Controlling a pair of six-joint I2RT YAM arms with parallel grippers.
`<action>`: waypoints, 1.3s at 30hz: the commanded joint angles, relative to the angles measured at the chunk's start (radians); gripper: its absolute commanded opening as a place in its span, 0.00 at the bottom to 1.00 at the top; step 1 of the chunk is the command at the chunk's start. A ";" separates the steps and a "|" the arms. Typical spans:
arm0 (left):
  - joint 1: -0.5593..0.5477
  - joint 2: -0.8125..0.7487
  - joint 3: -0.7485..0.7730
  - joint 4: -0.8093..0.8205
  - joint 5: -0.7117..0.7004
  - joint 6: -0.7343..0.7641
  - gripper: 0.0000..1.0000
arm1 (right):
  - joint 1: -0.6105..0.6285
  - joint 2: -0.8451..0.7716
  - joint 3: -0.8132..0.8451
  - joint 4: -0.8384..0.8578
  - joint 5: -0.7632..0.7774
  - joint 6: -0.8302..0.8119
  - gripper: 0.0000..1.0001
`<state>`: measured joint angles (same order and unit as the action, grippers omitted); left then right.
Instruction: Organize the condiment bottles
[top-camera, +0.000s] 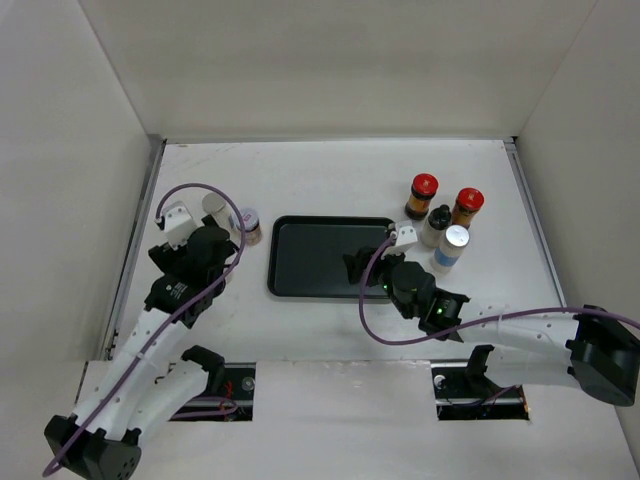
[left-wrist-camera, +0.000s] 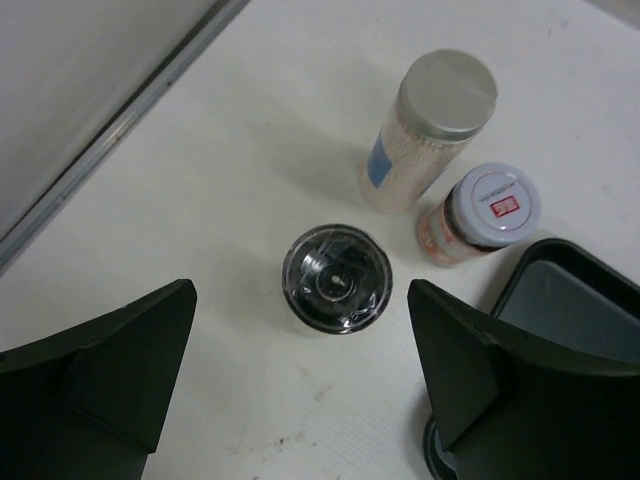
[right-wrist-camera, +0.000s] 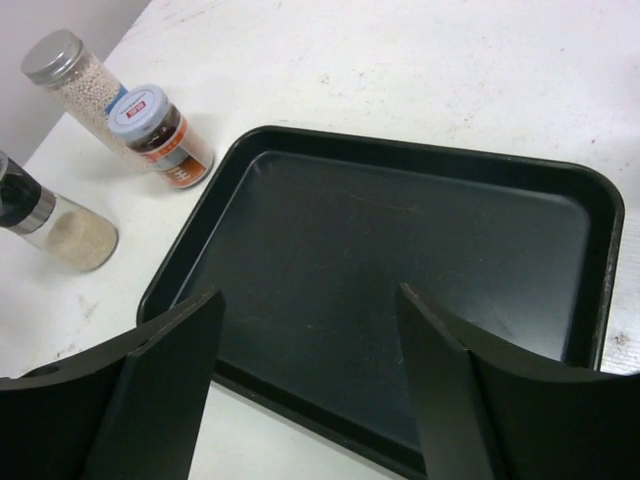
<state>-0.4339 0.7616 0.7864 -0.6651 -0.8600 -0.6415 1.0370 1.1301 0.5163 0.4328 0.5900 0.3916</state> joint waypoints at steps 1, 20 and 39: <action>0.057 0.018 -0.045 0.024 0.108 -0.023 0.88 | 0.007 0.002 0.034 0.037 -0.018 0.015 0.77; 0.178 0.206 -0.164 0.346 0.217 0.020 0.67 | -0.004 0.040 0.039 0.040 -0.041 0.010 0.84; -0.223 0.293 0.114 0.402 0.173 0.068 0.41 | -0.056 0.040 0.025 0.024 0.005 0.050 0.35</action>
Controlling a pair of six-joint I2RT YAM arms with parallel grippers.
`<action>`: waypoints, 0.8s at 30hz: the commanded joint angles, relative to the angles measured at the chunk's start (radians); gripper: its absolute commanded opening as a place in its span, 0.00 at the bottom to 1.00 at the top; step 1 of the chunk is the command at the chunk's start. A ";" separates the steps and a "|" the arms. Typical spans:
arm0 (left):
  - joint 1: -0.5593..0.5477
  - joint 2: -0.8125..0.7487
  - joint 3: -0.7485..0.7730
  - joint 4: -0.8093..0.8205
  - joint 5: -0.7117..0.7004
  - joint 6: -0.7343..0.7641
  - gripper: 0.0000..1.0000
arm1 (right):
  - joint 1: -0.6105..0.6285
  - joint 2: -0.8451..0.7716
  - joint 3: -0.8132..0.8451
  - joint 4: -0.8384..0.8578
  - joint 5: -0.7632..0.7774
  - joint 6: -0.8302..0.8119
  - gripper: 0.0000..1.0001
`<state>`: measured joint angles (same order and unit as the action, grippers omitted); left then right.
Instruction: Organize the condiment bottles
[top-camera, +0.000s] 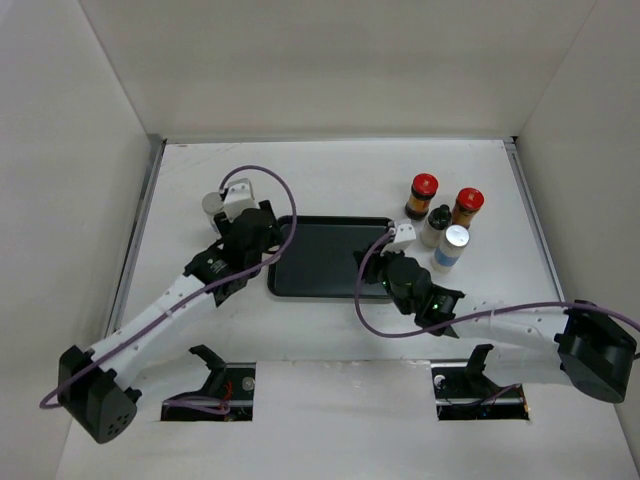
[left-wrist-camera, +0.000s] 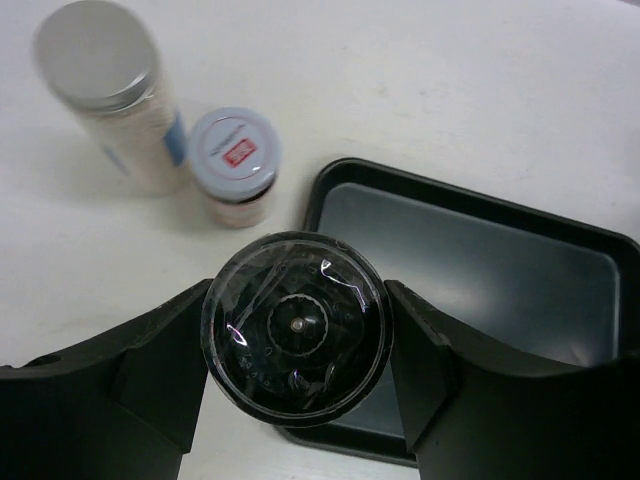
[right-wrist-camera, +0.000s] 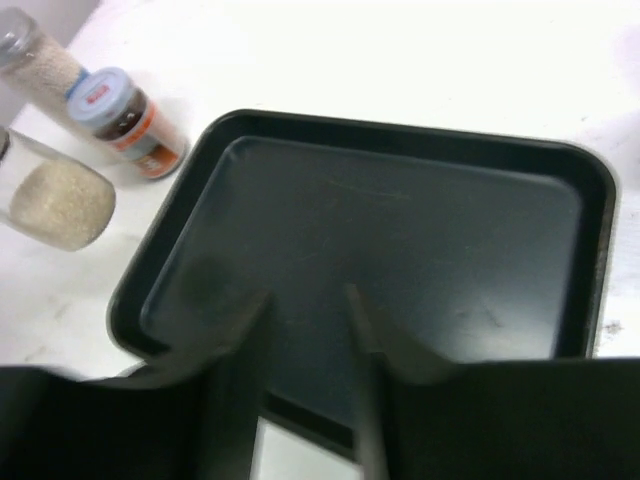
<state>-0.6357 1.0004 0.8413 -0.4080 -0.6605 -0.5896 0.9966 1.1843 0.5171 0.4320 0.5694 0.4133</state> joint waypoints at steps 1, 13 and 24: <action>-0.020 0.090 0.065 0.188 -0.015 0.025 0.41 | -0.023 -0.020 0.021 0.024 0.024 0.033 0.32; 0.014 0.490 0.196 0.462 0.088 0.105 0.41 | -0.046 -0.038 0.004 0.031 0.010 0.036 0.38; -0.003 0.547 0.165 0.532 0.052 0.155 0.66 | -0.049 -0.018 0.009 0.028 0.007 0.033 0.41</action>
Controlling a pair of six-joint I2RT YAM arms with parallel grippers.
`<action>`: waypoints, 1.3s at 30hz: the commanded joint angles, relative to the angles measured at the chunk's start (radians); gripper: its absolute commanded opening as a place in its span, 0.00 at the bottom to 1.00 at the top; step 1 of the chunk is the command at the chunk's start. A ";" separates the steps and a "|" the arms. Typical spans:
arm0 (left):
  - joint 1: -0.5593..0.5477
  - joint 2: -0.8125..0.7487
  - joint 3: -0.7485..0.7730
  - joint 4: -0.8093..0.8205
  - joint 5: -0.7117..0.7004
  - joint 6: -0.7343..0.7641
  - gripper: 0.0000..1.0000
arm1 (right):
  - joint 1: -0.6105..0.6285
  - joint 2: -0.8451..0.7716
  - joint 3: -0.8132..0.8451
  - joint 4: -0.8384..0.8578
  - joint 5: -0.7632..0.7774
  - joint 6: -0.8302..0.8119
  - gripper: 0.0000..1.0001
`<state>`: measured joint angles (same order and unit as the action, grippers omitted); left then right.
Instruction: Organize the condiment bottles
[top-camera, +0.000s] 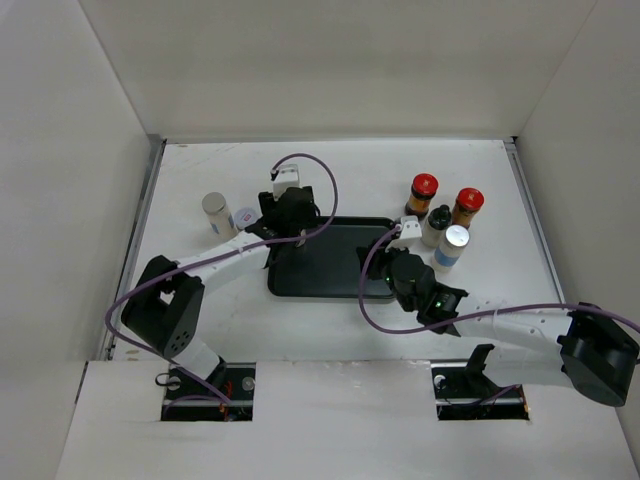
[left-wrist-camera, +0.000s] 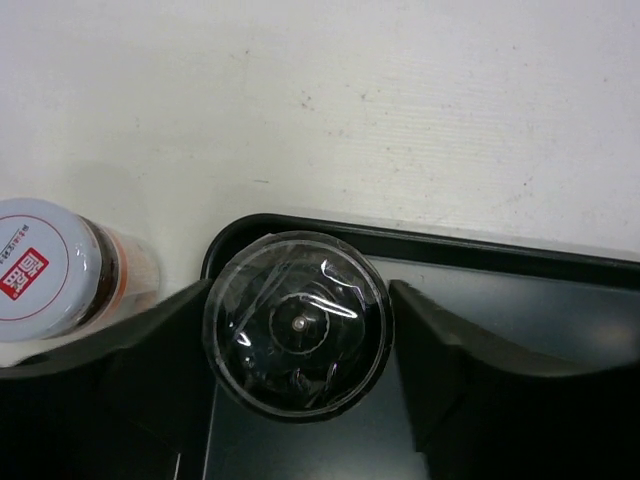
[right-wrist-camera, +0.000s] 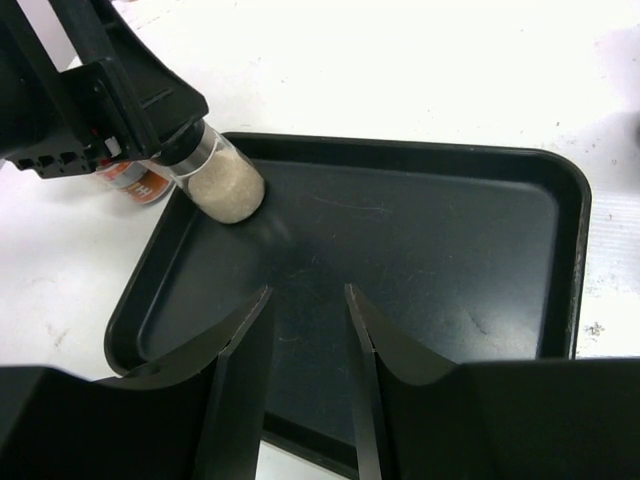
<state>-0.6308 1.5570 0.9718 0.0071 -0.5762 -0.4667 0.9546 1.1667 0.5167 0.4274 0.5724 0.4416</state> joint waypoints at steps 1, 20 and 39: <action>-0.008 -0.006 0.034 0.119 -0.037 0.033 0.72 | -0.007 -0.005 0.011 0.031 0.004 0.003 0.41; 0.171 -0.390 -0.126 -0.136 -0.002 -0.046 0.82 | -0.041 -0.044 -0.014 0.040 0.000 0.002 0.43; 0.312 -0.111 -0.131 0.054 0.093 -0.055 0.74 | -0.046 -0.042 -0.038 0.090 -0.082 0.005 0.60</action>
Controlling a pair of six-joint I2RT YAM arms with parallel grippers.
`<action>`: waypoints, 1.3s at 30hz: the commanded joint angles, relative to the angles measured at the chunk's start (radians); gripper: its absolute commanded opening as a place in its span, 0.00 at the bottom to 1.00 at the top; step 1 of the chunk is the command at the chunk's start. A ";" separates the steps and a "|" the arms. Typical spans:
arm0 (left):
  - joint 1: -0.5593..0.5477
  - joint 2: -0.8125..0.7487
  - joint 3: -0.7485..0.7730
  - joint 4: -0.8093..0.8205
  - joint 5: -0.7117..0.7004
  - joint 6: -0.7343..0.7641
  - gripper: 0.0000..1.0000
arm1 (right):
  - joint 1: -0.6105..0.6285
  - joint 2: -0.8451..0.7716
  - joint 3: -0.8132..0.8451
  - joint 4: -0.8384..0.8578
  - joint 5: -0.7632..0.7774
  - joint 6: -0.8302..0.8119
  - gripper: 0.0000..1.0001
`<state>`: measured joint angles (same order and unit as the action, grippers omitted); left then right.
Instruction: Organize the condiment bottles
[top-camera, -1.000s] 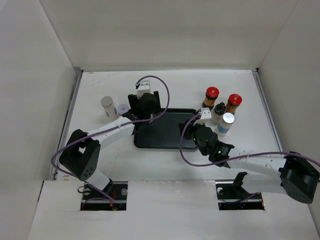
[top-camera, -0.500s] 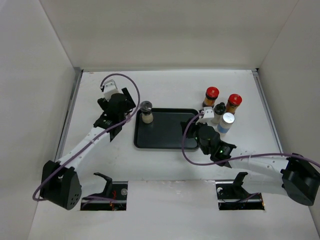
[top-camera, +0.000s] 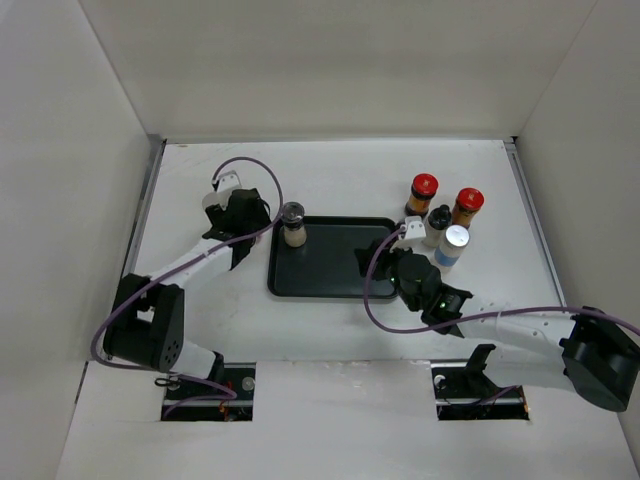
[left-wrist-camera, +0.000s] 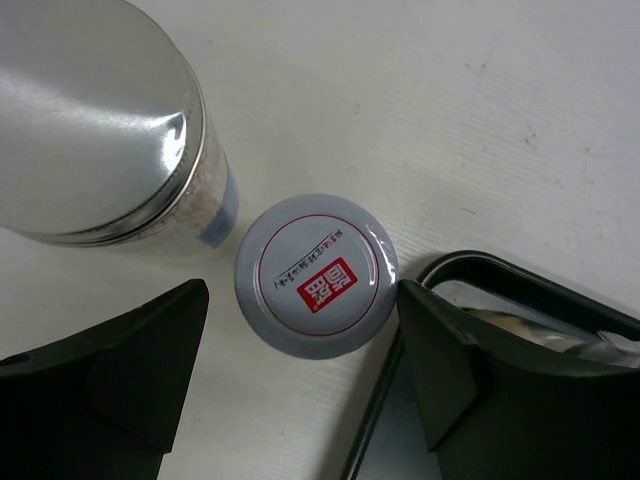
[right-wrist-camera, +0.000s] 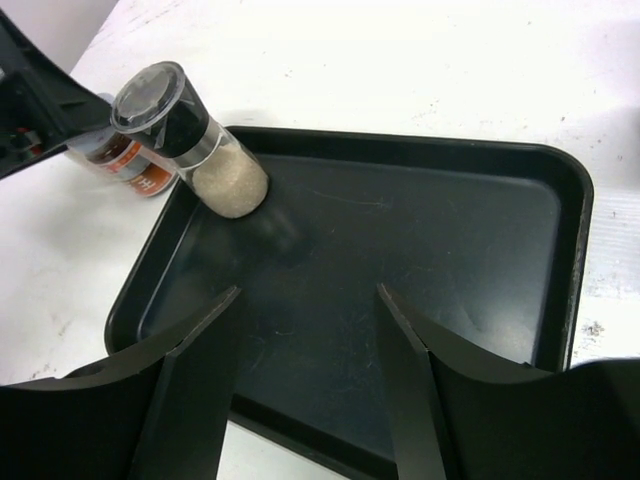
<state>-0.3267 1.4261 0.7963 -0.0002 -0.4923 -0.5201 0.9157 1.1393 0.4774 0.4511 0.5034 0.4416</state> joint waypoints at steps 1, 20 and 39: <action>0.007 0.030 0.044 0.069 0.005 -0.001 0.73 | -0.005 -0.021 0.001 0.067 -0.009 0.002 0.61; -0.143 -0.346 -0.140 -0.044 -0.123 -0.014 0.34 | -0.001 -0.036 -0.005 0.084 -0.008 -0.017 0.63; -0.585 -0.253 -0.118 -0.043 -0.276 -0.096 0.36 | -0.028 -0.076 -0.029 0.078 0.017 0.002 0.63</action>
<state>-0.9024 1.1725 0.6350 -0.1684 -0.6849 -0.5938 0.8932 1.0801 0.4450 0.4805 0.5049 0.4385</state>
